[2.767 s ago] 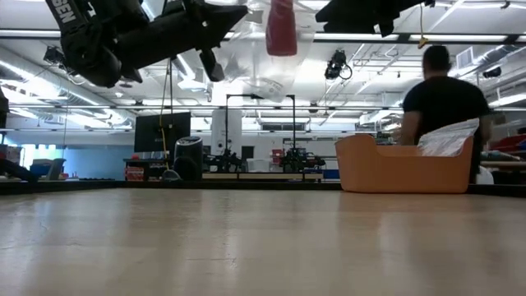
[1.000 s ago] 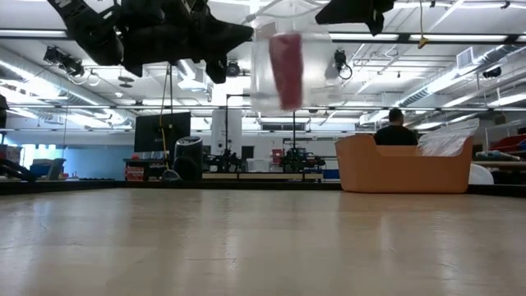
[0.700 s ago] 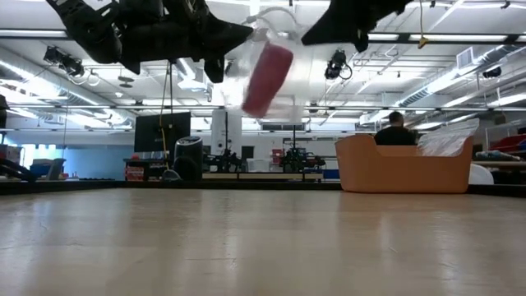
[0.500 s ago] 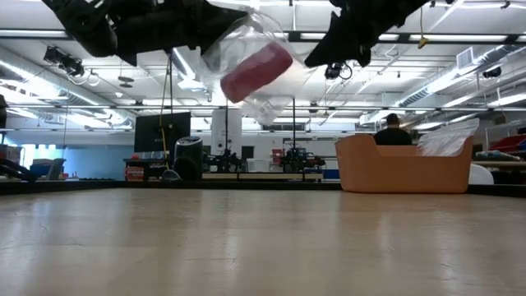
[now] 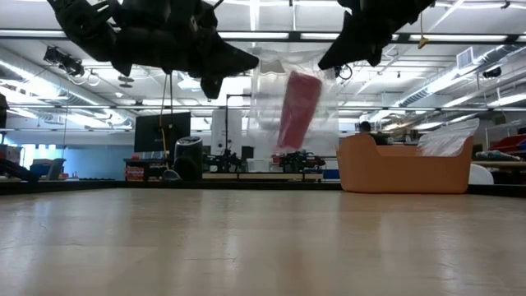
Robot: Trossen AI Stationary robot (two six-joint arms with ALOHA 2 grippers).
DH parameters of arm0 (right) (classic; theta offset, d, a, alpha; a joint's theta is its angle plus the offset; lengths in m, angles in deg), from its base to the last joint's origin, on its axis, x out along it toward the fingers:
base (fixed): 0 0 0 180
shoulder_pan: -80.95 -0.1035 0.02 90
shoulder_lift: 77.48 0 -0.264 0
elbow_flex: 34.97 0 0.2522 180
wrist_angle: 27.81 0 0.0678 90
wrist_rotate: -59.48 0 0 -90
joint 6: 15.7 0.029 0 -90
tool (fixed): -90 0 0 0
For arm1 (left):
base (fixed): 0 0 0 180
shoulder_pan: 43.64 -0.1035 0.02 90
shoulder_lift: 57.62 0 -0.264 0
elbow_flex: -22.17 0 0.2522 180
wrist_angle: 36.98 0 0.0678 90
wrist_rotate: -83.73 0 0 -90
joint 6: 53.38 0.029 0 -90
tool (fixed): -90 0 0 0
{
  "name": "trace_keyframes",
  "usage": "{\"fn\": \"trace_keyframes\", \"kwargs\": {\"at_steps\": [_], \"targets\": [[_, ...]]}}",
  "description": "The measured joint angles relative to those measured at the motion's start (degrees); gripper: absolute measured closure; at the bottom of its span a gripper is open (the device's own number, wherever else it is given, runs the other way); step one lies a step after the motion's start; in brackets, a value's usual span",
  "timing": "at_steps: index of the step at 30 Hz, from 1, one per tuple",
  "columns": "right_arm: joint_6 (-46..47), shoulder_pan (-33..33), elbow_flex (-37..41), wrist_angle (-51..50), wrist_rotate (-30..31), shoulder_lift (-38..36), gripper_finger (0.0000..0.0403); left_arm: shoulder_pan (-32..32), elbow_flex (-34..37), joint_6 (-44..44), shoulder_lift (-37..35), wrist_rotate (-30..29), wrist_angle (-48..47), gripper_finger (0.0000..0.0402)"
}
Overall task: Roll bandage
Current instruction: Close the transparent zip bag
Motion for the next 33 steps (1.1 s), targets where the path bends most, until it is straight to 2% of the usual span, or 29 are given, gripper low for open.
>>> {"fn": "trace_keyframes", "kwargs": {"at_steps": [5,8,17,23,27,33], "targets": [[1.78,-0.28,0.0,-4.56,-0.14,-0.02,0.04,0.36,0.0,0.19,0.49,-2.1,0.53,0.0401],[3.82,-0.3,0.0,-6.62,-0.09,-0.03,0.0383,0.36,0.0,0.2,0.5,-2.44,0.53,0.0401],[5.0,-3.42,0.0,-9.29,-0.09,-2.37,0.0271,1.02,0.95,2.89,0.5,-3.9,-2.16,0.0401],[2.86,-3.68,-0.01,2.39,-1.04,-1.96,0.022,1.04,1.75,2.65,0.5,-3.97,-1.89,0.0401],[-2.26,-3.53,-0.02,11.0,-1.53,1.27,0.0218,1.06,1.7,-0.23,0.5,-5.09,-1.07,0.0401],[-6.11,-2.21,-3.8,12.8,-1.41,6.83,0.023,1.06,1.73,-7.69,0.5,-6.57,0.15,0.0401]]}}
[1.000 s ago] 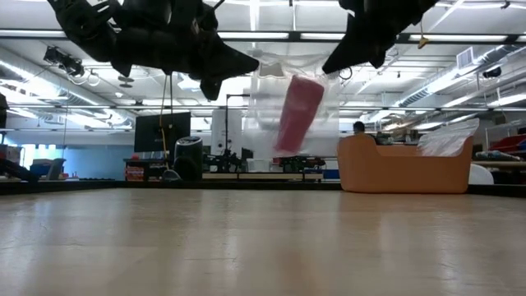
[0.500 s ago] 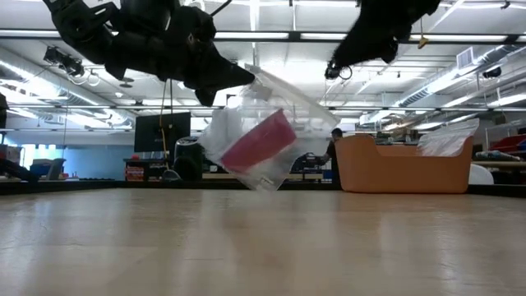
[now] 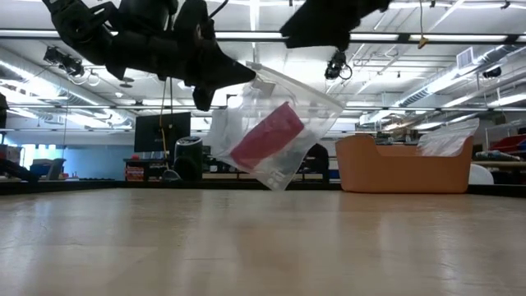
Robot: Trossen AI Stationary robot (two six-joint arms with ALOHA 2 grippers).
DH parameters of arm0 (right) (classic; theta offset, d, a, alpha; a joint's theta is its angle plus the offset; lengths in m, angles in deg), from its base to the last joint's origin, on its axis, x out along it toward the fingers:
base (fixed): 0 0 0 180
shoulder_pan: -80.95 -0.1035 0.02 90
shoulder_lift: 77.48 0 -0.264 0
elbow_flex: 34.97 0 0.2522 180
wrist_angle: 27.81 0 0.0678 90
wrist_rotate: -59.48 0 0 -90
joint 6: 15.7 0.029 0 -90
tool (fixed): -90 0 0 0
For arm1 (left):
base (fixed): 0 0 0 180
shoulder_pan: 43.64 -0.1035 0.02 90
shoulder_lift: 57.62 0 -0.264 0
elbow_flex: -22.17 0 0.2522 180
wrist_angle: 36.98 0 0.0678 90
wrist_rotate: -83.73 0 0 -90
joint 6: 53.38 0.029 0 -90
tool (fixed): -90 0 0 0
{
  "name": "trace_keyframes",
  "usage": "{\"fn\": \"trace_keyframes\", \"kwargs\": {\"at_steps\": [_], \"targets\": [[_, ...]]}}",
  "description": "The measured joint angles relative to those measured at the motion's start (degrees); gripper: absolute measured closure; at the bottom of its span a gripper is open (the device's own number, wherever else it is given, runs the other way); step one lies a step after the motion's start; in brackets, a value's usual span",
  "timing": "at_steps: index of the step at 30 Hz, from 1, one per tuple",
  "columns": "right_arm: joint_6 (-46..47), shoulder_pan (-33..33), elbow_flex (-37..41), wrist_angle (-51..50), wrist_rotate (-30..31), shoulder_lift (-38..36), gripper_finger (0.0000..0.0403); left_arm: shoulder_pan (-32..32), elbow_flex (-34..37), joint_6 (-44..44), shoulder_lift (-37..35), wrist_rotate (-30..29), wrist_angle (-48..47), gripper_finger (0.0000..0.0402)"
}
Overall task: Roll bandage
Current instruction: Close the transparent zip bag
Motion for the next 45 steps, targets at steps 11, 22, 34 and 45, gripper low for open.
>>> {"fn": "trace_keyframes", "kwargs": {"at_steps": [11,22,34,45], "targets": [[-3.56,2.66,-21.07,-20.86,3.06,14.46,0.0234,0.0,-0.02,-2.97,0.0,-3.41,0.1,0.0401],[-4.41,4.73,-27.32,-27.22,1.81,18.65,0.0295,0.0,-0.02,-1.6,0.0,-3.39,1.29,0.0401],[-5.99,5.17,-27.38,-29.08,1.27,18.67,0.0382,0.11,-0.02,-1.06,0.0,-3.04,2.2,0.0401],[-4.79,4.98,-27.38,-36.9,1.44,18.01,0.0395,0.4,-0.01,0.15,0.04,-1.48,4.37,0.0401]]}}
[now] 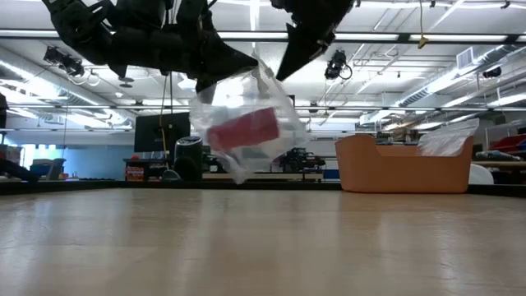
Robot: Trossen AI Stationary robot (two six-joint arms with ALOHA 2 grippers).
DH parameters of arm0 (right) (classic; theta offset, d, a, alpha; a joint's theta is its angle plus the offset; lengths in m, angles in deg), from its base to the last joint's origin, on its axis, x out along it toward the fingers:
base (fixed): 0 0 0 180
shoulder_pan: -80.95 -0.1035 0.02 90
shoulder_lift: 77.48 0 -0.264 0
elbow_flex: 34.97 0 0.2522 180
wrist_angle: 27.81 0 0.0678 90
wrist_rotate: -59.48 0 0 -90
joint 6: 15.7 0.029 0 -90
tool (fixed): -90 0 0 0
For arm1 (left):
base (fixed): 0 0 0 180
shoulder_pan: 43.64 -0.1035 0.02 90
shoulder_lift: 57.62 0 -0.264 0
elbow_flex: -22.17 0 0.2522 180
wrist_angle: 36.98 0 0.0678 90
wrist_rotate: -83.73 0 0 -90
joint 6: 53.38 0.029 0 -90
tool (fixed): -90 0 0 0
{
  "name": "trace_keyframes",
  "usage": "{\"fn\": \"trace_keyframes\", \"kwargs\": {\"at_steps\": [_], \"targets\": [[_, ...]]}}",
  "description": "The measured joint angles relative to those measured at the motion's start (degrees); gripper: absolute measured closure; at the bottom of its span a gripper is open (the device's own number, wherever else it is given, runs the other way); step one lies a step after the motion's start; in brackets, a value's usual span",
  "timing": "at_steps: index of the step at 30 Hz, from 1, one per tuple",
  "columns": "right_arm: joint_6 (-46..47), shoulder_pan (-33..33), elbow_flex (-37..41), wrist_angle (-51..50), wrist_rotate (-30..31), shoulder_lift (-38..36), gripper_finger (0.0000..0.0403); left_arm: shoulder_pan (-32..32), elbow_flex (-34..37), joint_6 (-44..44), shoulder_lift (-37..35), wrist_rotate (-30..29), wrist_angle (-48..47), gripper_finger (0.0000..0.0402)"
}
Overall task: Roll bandage
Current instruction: Close the transparent zip bag
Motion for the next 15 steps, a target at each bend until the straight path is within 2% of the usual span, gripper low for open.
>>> {"fn": "trace_keyframes", "kwargs": {"at_steps": [9,15], "targets": [[1.94,-0.26,0.1,-4.86,0.67,-1.23,0.0395,0.29,-0.02,0.01,-0.09,0.82,0.99,0.0401],[2.34,-2.31,0.1,-1.78,1.04,-3.85,0.0331,0.29,-0.02,-0.01,-0.09,0.96,0.63,0.0401]]}}
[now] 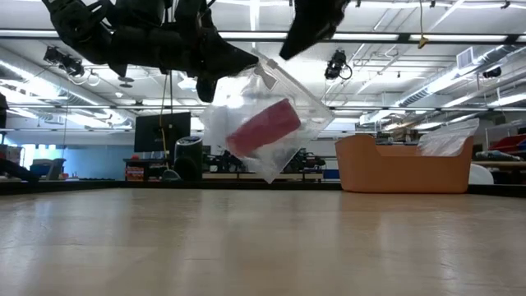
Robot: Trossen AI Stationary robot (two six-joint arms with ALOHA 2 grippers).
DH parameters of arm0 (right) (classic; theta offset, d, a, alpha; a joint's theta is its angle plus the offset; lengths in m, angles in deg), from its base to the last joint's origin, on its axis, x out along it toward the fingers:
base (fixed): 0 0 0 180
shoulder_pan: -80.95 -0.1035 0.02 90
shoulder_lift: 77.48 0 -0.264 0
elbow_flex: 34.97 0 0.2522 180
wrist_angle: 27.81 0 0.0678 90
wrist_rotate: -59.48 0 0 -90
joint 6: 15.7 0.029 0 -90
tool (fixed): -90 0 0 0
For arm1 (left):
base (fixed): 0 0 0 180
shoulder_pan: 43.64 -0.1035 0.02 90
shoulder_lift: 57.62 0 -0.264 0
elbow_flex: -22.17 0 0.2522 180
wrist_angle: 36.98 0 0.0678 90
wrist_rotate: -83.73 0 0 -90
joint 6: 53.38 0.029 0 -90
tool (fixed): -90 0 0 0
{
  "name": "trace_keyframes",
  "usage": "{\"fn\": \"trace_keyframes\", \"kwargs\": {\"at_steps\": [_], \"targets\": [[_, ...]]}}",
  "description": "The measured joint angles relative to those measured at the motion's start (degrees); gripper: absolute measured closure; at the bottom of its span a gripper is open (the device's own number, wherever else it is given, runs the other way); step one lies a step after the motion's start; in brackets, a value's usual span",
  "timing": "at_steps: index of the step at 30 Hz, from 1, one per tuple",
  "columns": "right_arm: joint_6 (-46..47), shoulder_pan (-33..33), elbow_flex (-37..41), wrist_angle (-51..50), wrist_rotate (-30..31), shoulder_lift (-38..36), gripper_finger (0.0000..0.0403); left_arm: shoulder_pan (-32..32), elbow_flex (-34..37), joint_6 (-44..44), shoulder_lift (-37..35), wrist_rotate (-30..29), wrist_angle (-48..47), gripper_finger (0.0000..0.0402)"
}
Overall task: Roll bandage
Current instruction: Close the transparent zip bag
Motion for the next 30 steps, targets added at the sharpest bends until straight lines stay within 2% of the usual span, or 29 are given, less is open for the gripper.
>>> {"fn": "trace_keyframes", "kwargs": {"at_steps": [5,10,14,22,30], "targets": [[-0.36,-0.94,-0.02,3.21,0.02,0.16,0.0275,0.0,0.0,-0.11,0.0,-0.02,0.06,0.0401],[-0.55,-0.65,0.0,4.02,1.39,0.65,0.0255,0.0,0.0,-0.28,0.0,0.0,0.83,0.0401],[-2.56,-0.17,0.0,4.46,3.28,0.62,0.0262,0.0,0.0,-0.36,0.0,-0.02,1.01,0.0401],[-3.78,0.52,0.0,5.68,0.57,0.62,0.0297,0.0,0.0,-0.42,0.0,-0.02,2.4,0.0401],[-4.73,0.86,0.0,5.68,0.24,0.62,0.0302,0.0,0.0,-0.44,0.02,0.26,4.05,0.0401]]}}
